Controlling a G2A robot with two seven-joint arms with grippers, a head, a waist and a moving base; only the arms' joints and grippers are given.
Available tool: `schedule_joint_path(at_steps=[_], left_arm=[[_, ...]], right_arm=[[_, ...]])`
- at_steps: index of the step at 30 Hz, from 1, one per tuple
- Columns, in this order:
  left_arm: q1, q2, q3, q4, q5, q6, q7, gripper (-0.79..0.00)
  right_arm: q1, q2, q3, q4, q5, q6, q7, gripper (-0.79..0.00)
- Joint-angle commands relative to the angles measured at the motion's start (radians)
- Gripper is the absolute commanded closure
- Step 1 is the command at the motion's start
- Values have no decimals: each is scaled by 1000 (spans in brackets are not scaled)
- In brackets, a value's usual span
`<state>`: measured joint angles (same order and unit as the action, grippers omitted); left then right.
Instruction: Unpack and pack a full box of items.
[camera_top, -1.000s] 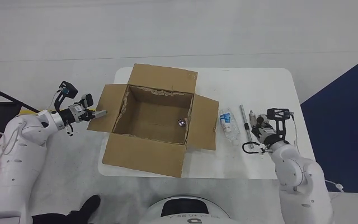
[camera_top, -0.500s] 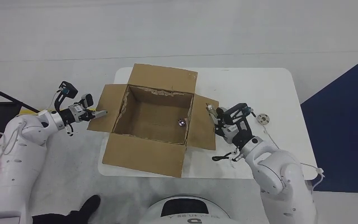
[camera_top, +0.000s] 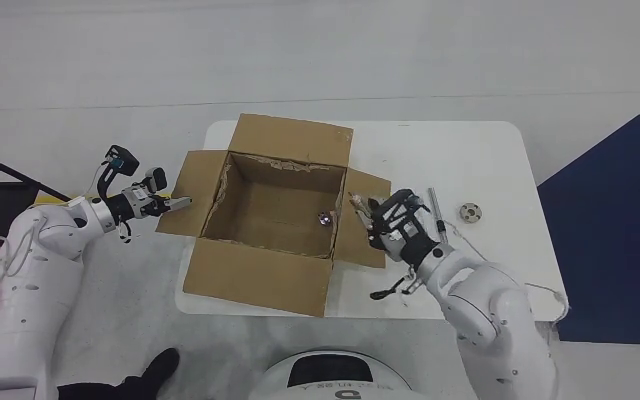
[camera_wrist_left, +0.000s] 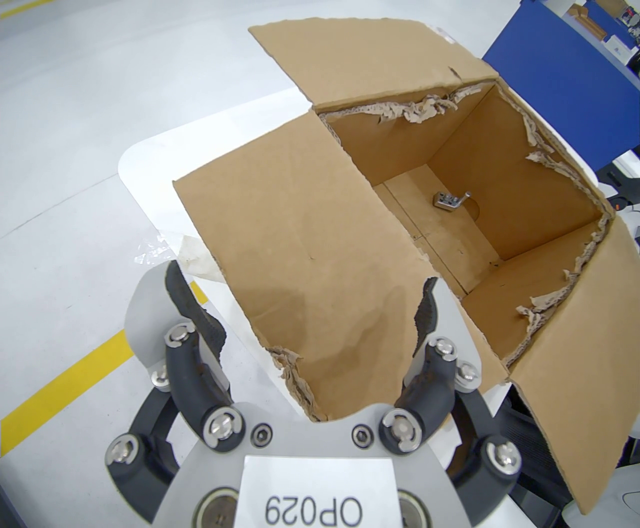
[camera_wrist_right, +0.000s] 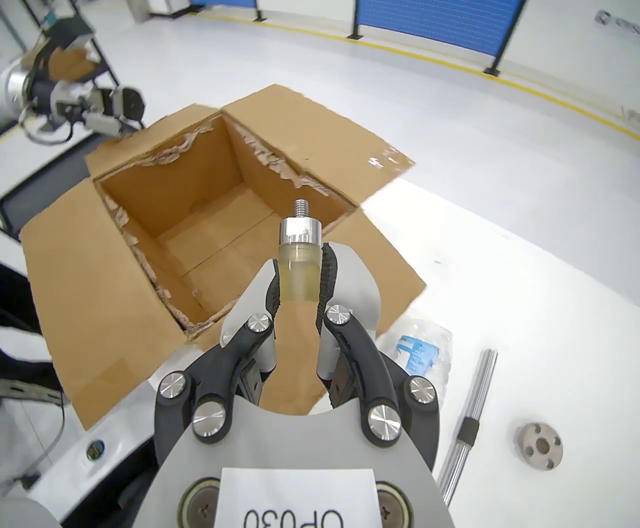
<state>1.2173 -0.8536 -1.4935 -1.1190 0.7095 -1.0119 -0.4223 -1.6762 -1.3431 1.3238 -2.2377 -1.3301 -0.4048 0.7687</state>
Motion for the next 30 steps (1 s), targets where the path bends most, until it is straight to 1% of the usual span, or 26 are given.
schedule_joint_path(at_steps=[1, 2, 4, 7, 8, 10, 12, 13, 15, 19, 22, 28, 30], left_arm=[[0, 0, 0, 0, 0, 0, 0, -785], [0, 0, 0, 0, 0, 0, 0, -785], [0, 0, 0, 0, 0, 0, 0, -785], [0, 0, 0, 0, 0, 0, 0, -785], [0, 0, 0, 0, 0, 0, 0, -785], [0, 0, 0, 0, 0, 0, 0, -785], [0, 0, 0, 0, 0, 0, 0, -785], [0, 0, 0, 0, 0, 0, 0, -785], [0, 0, 0, 0, 0, 0, 0, -785], [0, 0, 0, 0, 0, 0, 0, -785], [0, 0, 0, 0, 0, 0, 0, -785], [0, 0, 0, 0, 0, 0, 0, -785], [0, 0, 0, 0, 0, 0, 0, -785]], right_arm=[[179, -11, -121, 86, 3, 16, 138, 0], [262, -20, -177, 138, 20, 18, 186, 0], [409, -37, -258, 250, 75, 17, 245, 0], [585, -67, -365, 412, 141, 63, 312, 0], [637, -78, -402, 456, 149, 93, 337, 0], [724, -102, -469, 544, 225, 89, 331, 0], [811, -125, -530, 659, 248, 110, 385, 0], [848, -138, -556, 710, 283, 117, 391, 0], [917, -164, -606, 833, 307, 165, 429, 0], [1009, -215, -695, 1014, 354, 233, 454, 0], [1048, -248, -734, 1116, 403, 245, 454, 0], [1102, -301, -789, 1257, 436, 281, 418, 0], [1116, -315, -801, 1293, 427, 317, 418, -6]])
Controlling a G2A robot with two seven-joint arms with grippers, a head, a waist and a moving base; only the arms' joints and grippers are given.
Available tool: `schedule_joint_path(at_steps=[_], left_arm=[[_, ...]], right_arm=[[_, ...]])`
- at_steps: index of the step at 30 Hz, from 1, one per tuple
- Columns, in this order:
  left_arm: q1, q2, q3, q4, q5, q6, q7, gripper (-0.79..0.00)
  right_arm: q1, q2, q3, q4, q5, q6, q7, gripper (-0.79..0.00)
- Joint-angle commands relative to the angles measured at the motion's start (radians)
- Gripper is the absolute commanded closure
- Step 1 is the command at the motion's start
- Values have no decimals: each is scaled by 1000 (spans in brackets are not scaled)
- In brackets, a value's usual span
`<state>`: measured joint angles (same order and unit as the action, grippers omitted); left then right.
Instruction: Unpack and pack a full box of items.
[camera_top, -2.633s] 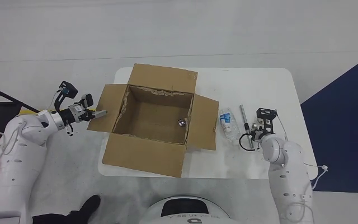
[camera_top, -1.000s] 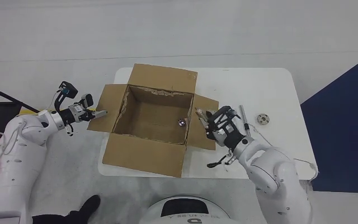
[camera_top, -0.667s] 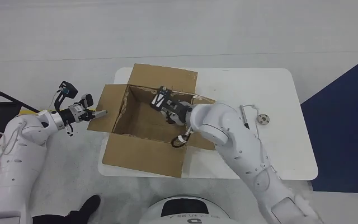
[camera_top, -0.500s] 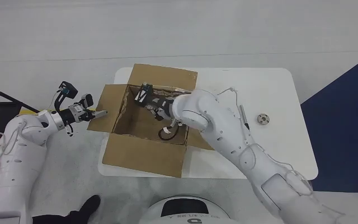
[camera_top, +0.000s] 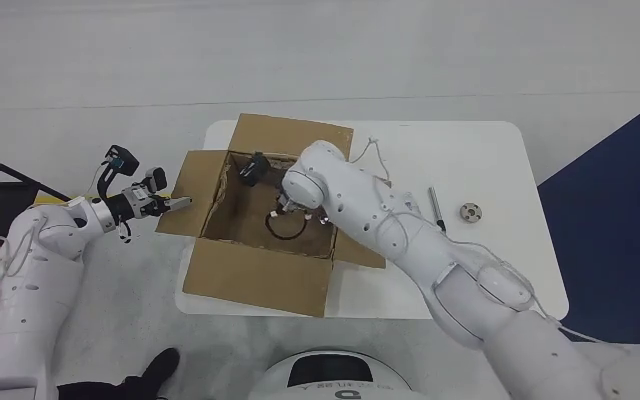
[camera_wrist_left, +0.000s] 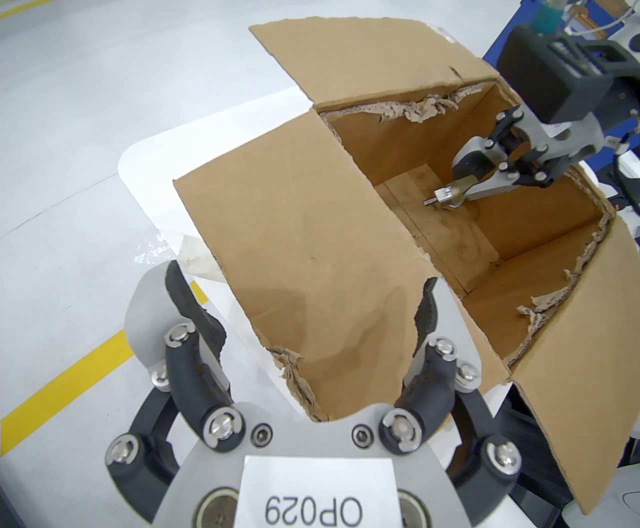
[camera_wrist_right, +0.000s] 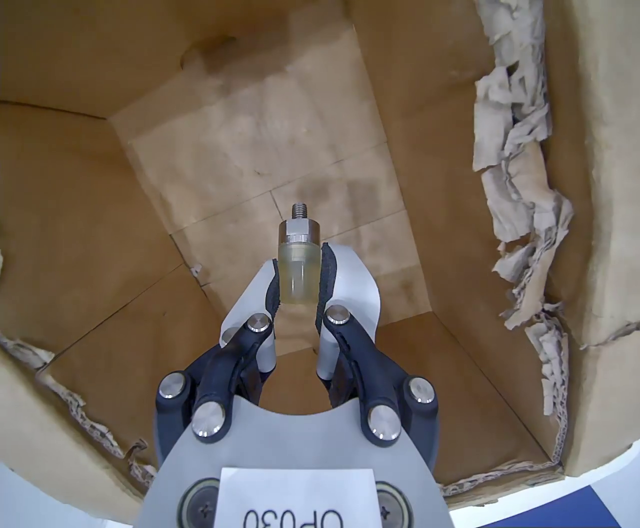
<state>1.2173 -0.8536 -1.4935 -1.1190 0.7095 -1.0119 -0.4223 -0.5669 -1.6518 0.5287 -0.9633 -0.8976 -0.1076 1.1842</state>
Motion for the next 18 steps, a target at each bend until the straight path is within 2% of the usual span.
schedule_joint_path(at_steps=[1, 2, 6, 10, 13, 15, 18], left_arm=[[0, 0, 0, 0, 0, 0, 0, -785], [0, 0, 0, 0, 0, 0, 0, -785], [0, 0, 0, 0, 0, 0, 0, -785], [0, 0, 0, 0, 0, 0, 0, -785], [0, 0, 0, 0, 0, 0, 0, -785], [0, 0, 0, 0, 0, 0, 0, -785], [0, 0, 0, 0, 0, 0, 0, -785]], right_arm=[[13, -14, -12, 29, -6, 32, 2, -58], [17, -20, -15, 37, -4, 37, -4, -154], [29, -36, -19, 71, -2, 61, -9, -305], [26, -31, 3, 37, -21, 92, -25, -339], [-3, -2, 50, -55, -78, 156, -26, -354], [-41, 31, 104, -158, -140, 209, -11, -382], [-174, 96, 208, -415, -279, 277, 41, -391]])
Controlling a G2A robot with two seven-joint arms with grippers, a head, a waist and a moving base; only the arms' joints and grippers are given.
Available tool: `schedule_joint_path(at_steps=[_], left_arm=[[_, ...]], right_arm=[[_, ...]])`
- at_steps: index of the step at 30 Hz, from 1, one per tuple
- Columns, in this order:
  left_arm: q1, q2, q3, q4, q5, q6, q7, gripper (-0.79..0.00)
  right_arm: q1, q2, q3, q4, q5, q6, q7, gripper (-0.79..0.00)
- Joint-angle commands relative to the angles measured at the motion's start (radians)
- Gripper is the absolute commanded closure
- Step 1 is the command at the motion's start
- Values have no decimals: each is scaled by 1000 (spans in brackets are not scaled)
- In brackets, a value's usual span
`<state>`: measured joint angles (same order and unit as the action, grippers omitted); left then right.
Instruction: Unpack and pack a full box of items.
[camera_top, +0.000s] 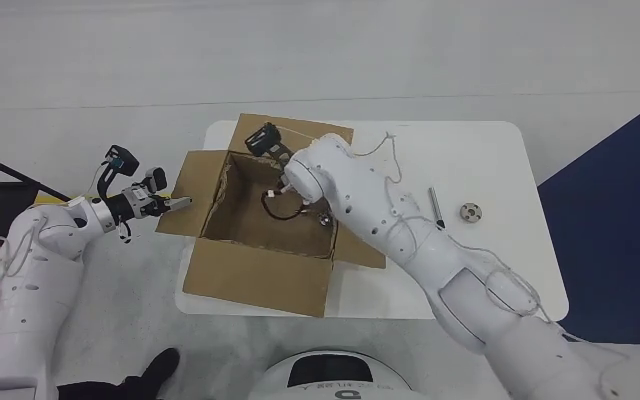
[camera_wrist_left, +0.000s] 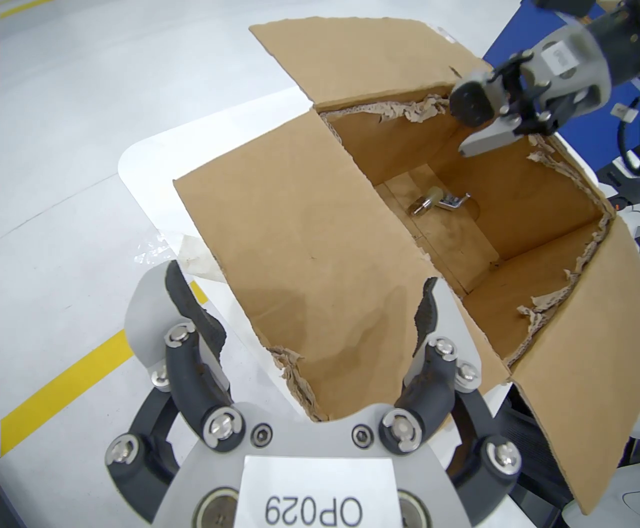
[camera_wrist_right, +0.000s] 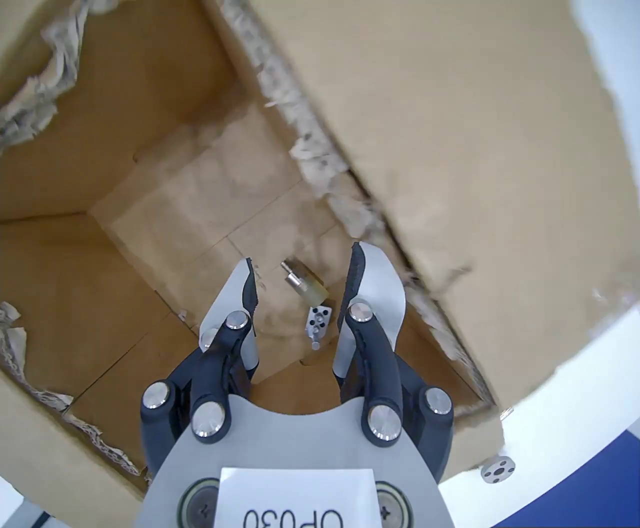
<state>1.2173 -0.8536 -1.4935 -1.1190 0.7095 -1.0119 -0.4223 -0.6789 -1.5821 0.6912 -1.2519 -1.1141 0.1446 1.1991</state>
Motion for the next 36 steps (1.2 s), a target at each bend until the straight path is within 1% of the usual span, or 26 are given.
schedule_joint_path(at_steps=[1, 3, 5, 6, 7, 16, 18, 19, 20, 22, 23, 24, 26, 27, 28, 29, 30, 31, 32, 33, 34, 35, 36], left_arm=[[0, 0, 0, 0, 0, 0, 0, -785], [0, 0, 0, 0, 0, 0, 0, -785], [0, 0, 0, 0, 0, 0, 0, -785], [0, 0, 0, 0, 0, 0, 0, -785], [0, 0, 0, 0, 0, 0, 0, -785], [0, 0, 0, 0, 0, 0, 0, -785], [0, 0, 0, 0, 0, 0, 0, -785], [0, 0, 0, 0, 0, 0, 0, -785], [0, 0, 0, 0, 0, 0, 0, -785], [0, 0, 0, 0, 0, 0, 0, -785], [0, 0, 0, 0, 0, 0, 0, -785], [0, 0, 0, 0, 0, 0, 0, -785], [0, 0, 0, 0, 0, 0, 0, -785], [0, 0, 0, 0, 0, 0, 0, -785], [0, 0, 0, 0, 0, 0, 0, -785], [0, 0, 0, 0, 0, 0, 0, -785], [0, 0, 0, 0, 0, 0, 0, -785], [0, 0, 0, 0, 0, 0, 0, -785], [0, 0, 0, 0, 0, 0, 0, -785], [0, 0, 0, 0, 0, 0, 0, -785], [0, 0, 0, 0, 0, 0, 0, -785], [0, 0, 0, 0, 0, 0, 0, -785], [0, 0, 0, 0, 0, 0, 0, -785]], right_arm=[[-125, 49, 91, -226, -113, 39, 46, -388], [-259, 91, 184, -407, -210, 45, 95, -379], [-386, 121, 274, -555, -276, 47, 120, -385], [-439, 132, 312, -612, -296, 52, 122, -462], [-468, 136, 330, -649, -303, 52, 117, -785], [-468, 136, 330, -649, -303, 52, 117, -785], [-472, 137, 326, -632, -316, 44, 98, -785], [-473, 138, 342, -611, -322, 57, 92, -785], [-478, 137, 373, -606, -288, 84, 89, -785], [-509, 144, 483, -601, -186, 109, 72, -785], [-535, 150, 554, -599, -141, 115, 57, -785], [-555, 154, 599, -602, -110, 109, 45, -785], [-641, 170, 788, -616, 56, 43, -16, -785], [-669, 174, 852, -612, 130, 13, -35, -785], [-725, 182, 986, -592, 273, -52, -77, -785], [-769, 187, 1072, -573, 378, -122, -108, -785], [-796, 190, 1118, -559, 440, -171, -122, -779], [-843, 196, 1204, -514, 537, -233, -148, -751], [-867, 199, 1243, -486, 587, -271, -154, -690], [-884, 202, 1273, -458, 633, -304, -161, -662], [-897, 205, 1300, -421, 668, -314, -168, -619], [-902, 207, 1314, -396, 696, -325, -170, -600], [-905, 209, 1327, -367, 731, -341, -172, -529]])
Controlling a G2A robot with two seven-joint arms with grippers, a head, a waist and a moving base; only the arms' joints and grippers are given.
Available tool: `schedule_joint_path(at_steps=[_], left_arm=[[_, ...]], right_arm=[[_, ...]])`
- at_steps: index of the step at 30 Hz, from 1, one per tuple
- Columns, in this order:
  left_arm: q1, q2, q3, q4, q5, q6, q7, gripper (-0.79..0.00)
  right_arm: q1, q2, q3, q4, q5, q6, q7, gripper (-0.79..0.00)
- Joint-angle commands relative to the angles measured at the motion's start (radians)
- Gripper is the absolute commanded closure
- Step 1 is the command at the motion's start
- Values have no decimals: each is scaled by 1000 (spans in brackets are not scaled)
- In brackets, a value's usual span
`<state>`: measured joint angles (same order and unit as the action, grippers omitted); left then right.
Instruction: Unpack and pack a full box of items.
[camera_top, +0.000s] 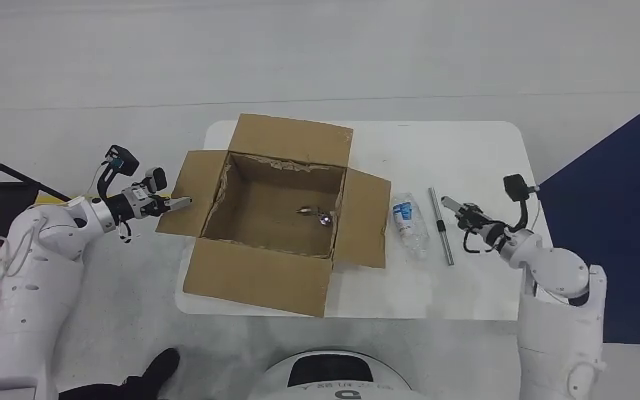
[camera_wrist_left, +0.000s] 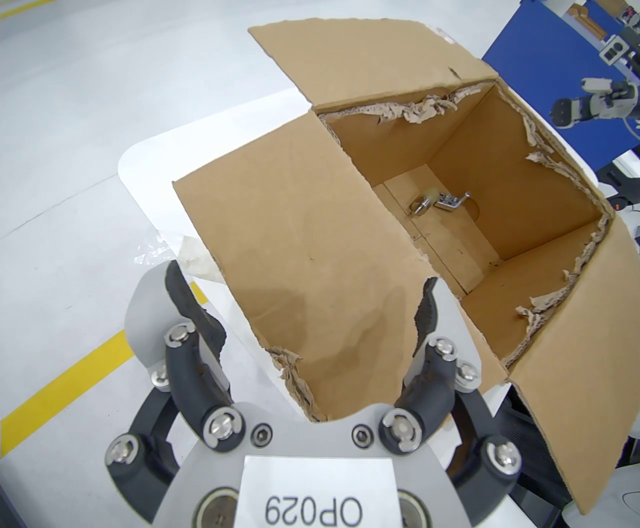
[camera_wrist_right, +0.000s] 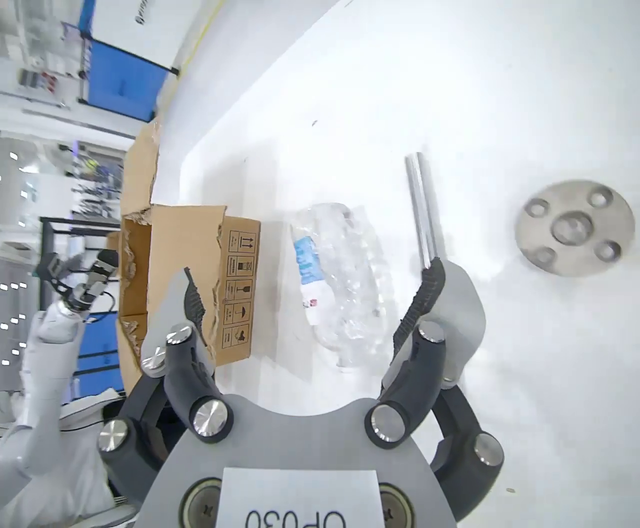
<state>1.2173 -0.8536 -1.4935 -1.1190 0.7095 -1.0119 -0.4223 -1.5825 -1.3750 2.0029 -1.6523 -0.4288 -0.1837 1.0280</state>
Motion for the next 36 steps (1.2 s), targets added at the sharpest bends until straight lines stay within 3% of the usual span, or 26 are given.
schedule_joint_path(at_steps=[1, 4, 8, 12, 22, 29, 36], left_arm=[[0, 0, 0, 0, 0, 0, 0, -785], [0, 0, 0, 0, 0, 0, 0, -785], [0, 0, 0, 0, 0, 0, 0, -785], [0, 0, 0, 0, 0, 0, 0, -785], [0, 0, 0, 0, 0, 0, 0, -785], [0, 0, 0, 0, 0, 0, 0, -785], [0, 0, 0, 0, 0, 0, 0, -785]], right_arm=[[-4, 5, 27, 66, 69, -18, -4, -425], [-1, 12, 42, 133, 119, -33, -8, -379], [41, 22, 55, 236, 119, 115, -45, -342], [55, 30, 60, 278, 133, 136, -62, -354], [62, 47, 51, 284, 150, 198, -97, -354], [123, 62, 4, 319, 70, 325, -129, -354], [160, 76, -10, 368, 72, 340, -125, -336]])
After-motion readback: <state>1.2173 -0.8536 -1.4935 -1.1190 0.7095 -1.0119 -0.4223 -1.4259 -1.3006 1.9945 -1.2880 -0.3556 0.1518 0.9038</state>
